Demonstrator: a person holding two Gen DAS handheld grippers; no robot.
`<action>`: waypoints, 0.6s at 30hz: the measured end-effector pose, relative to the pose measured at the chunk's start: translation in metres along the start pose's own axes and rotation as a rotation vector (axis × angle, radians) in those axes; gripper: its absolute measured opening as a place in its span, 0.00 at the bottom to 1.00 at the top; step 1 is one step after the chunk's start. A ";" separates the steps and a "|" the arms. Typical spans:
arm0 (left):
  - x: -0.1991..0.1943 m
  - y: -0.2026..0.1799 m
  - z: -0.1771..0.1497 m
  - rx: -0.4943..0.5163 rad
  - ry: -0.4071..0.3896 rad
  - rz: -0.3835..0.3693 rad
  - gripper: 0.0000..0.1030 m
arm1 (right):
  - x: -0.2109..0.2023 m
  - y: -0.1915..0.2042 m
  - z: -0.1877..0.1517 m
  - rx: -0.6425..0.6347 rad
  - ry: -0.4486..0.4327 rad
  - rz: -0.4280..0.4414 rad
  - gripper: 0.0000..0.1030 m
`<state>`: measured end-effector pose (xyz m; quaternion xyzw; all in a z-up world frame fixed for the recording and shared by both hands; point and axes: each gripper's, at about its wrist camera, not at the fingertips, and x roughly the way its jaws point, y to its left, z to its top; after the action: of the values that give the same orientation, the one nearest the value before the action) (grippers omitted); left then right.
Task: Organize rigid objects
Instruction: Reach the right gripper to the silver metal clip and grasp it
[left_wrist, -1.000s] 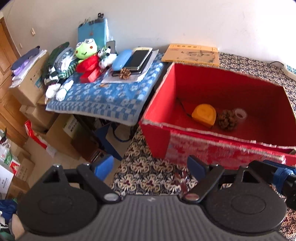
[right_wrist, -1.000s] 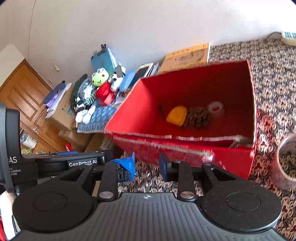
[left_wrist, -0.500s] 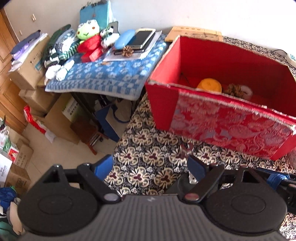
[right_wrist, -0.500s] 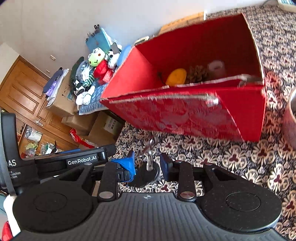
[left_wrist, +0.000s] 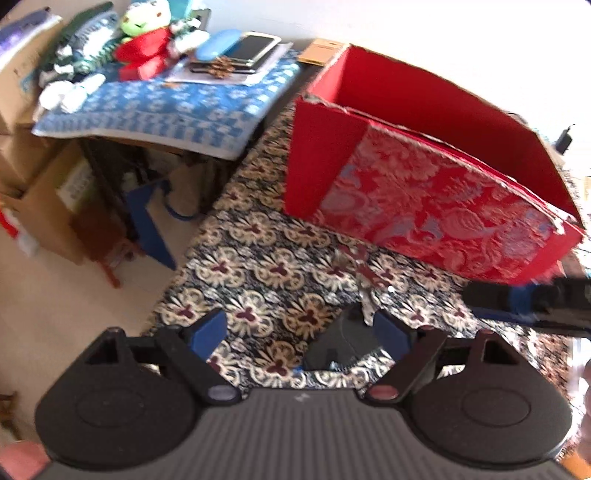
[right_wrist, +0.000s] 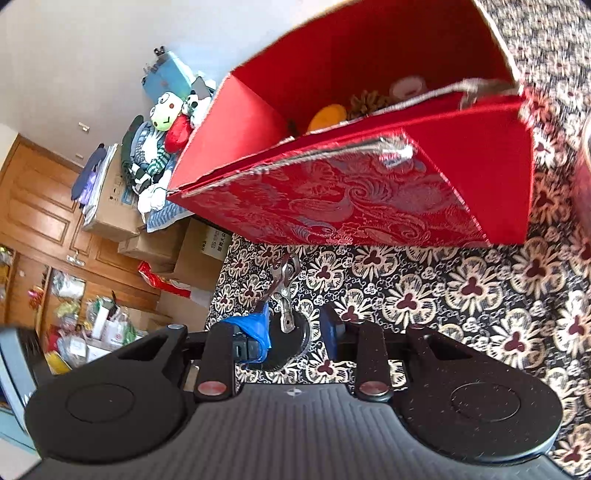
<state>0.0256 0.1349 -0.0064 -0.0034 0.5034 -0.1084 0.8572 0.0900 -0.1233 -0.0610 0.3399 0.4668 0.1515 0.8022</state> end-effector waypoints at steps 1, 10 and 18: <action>0.001 0.001 -0.002 0.003 0.004 -0.025 0.83 | 0.002 0.000 0.001 0.009 0.004 0.006 0.14; 0.010 -0.011 0.013 0.056 0.000 -0.222 0.85 | 0.027 0.001 0.019 0.047 0.035 0.026 0.14; 0.038 -0.014 0.028 0.091 0.070 -0.291 0.64 | 0.045 0.001 0.024 0.052 0.075 0.011 0.14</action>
<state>0.0654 0.1116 -0.0235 -0.0337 0.5219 -0.2540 0.8136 0.1340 -0.1070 -0.0816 0.3574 0.4986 0.1561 0.7741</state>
